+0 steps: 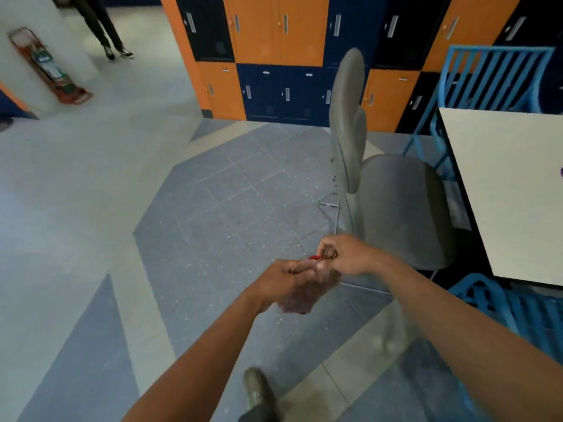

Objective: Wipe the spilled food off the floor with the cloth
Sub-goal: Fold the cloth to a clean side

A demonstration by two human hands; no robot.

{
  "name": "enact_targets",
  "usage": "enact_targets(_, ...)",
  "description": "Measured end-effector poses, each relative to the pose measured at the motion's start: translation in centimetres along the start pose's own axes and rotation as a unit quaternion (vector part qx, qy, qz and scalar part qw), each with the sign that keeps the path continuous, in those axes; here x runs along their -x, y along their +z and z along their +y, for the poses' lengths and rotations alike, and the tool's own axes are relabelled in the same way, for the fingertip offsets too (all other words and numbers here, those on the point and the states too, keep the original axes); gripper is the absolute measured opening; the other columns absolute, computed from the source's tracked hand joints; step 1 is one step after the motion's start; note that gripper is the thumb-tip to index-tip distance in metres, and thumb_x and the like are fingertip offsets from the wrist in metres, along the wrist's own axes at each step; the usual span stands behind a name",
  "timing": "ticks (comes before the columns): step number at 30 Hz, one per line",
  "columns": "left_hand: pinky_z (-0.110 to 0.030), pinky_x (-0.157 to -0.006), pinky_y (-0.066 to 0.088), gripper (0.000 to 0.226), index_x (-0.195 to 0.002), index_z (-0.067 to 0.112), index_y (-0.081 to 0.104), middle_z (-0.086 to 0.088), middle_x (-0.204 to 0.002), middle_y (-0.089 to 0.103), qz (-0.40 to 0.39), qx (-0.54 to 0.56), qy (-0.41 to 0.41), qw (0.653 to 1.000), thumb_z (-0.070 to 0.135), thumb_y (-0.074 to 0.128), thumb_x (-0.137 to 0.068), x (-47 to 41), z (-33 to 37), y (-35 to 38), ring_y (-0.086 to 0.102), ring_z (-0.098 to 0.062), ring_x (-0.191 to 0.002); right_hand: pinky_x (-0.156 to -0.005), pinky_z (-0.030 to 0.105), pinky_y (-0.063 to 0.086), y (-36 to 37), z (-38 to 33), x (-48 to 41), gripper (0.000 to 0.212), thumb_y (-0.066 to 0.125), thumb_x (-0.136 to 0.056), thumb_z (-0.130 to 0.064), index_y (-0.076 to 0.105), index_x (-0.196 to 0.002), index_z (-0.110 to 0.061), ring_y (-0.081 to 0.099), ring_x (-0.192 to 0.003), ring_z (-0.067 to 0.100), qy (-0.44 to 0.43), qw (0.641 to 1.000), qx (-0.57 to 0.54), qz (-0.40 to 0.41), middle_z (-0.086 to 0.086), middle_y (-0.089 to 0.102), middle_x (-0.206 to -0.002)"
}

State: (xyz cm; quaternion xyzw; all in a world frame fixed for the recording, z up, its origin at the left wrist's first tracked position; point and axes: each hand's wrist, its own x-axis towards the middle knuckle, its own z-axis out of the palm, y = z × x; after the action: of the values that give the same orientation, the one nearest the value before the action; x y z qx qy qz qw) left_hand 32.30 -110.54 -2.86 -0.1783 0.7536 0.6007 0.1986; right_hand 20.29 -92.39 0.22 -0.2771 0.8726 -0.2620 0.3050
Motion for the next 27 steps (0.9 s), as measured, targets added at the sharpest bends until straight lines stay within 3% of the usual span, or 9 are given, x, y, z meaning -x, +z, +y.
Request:
enact_targets(5, -0.035, -0.106, 0.054, 0.029, -0.100, 0.064, 0.076, 0.015, -0.122, 0.077, -0.001, -0.026, 0.007, 1.000, 0.036, 0.071, -0.103, -1.7, 1.9, -8.8, 0.070, -0.015, -0.118, -0.071, 0.027, 0.052, -0.5, -5.8, -5.9, 0.019, 0.085, -0.079, -0.029, 0.069, -0.089, -0.028, 0.065, -0.078, 0.011, 0.029, 0.998, -0.034, 0.033, -0.004, 0.072, -0.087)
enact_targets(10, -0.034, -0.109, 0.056, 0.024, -0.110, 0.053, 0.078, 0.014, -0.123, 0.078, 0.005, -0.016, 0.035, 0.999, 0.031, 0.070, -0.104, -4.1, 4.7, -16.7, 0.072, -0.010, -0.118, -0.076, 0.036, 0.055, -2.9, -11.1, -11.7, 0.020, 0.085, -0.080, -0.028, 0.068, -0.091, -0.025, 0.063, -0.076, 0.011, 0.020, 0.996, -0.072, 0.058, -0.005, 0.069, -0.084)
enact_targets(13, -0.025, -0.100, 0.056, 0.023, -0.114, 0.053, 0.078, 0.015, -0.121, 0.078, 0.012, -0.014, 0.051, 0.999, 0.033, 0.070, -0.104, -6.7, 6.3, -20.5, 0.072, -0.010, -0.118, -0.076, 0.036, 0.056, -4.9, -13.2, -15.8, 0.020, 0.085, -0.079, -0.028, 0.068, -0.090, -0.026, 0.066, -0.081, 0.015, 0.016, 0.995, -0.072, 0.066, -0.005, 0.070, -0.085)
enact_targets(17, -0.038, -0.106, 0.057, 0.024, -0.122, 0.044, 0.079, 0.007, -0.123, 0.079, 0.022, -0.003, 0.045, 0.999, 0.032, 0.070, -0.104, -11.8, 7.9, -24.8, 0.072, -0.018, -0.119, -0.076, 0.040, 0.057, -7.9, -14.5, -22.5, 0.020, 0.085, -0.079, -0.025, 0.068, -0.091, -0.024, 0.069, -0.084, 0.020, 0.015, 0.997, -0.062, 0.049, 0.000, 0.071, -0.086)
enact_targets(20, -0.016, -0.082, 0.057, 0.020, -0.119, 0.044, 0.080, 0.011, -0.112, 0.080, 0.031, -0.012, 0.038, 0.999, 0.037, 0.071, -0.103, -17.1, 9.8, -28.3, 0.074, 0.001, -0.099, -0.079, 0.041, 0.057, -10.7, -14.5, -29.2, 0.021, 0.085, -0.081, -0.025, 0.070, -0.096, -0.023, 0.069, -0.087, 0.021, 0.021, 0.998, -0.052, 0.028, 0.002, 0.073, -0.092)
enact_targets(22, -0.009, -0.067, 0.053, 0.020, -0.120, 0.033, 0.082, 0.009, -0.107, 0.080, 0.037, -0.031, 0.035, 0.998, 0.036, 0.072, -0.103, -21.4, 11.2, -30.6, 0.071, 0.008, -0.085, -0.083, 0.039, 0.056, -12.7, -14.3, -34.1, 0.021, 0.084, -0.083, -0.028, 0.070, -0.099, -0.024, 0.069, -0.092, 0.021, 0.027, 0.999, -0.039, 0.006, 0.002, 0.073, -0.098)
enact_targets(24, -0.012, -0.070, 0.056, 0.023, -0.121, 0.023, 0.082, 0.003, -0.107, 0.081, 0.040, -0.041, 0.028, 0.998, 0.033, 0.072, -0.103, -25.8, 13.0, -32.9, 0.075, -0.004, -0.086, -0.086, 0.038, 0.057, -15.0, -14.0, -39.0, 0.022, 0.082, -0.085, -0.029, 0.073, -0.103, -0.022, 0.070, -0.094, 0.021, 0.040, 0.999, -0.034, -0.003, 0.002, 0.074, -0.100)
enact_targets(27, -0.021, -0.079, 0.059, 0.024, -0.123, 0.022, 0.081, -0.001, -0.110, 0.081, 0.036, -0.064, 0.021, 0.997, 0.031, 0.071, -0.104, -31.5, 16.5, -36.0, 0.076, -0.016, -0.099, -0.085, 0.036, 0.055, -18.6, -13.6, -44.6, 0.021, 0.080, -0.087, -0.031, 0.076, -0.104, -0.019, 0.070, -0.092, 0.021, 0.060, 0.998, -0.019, -0.012, 0.001, 0.075, -0.099)
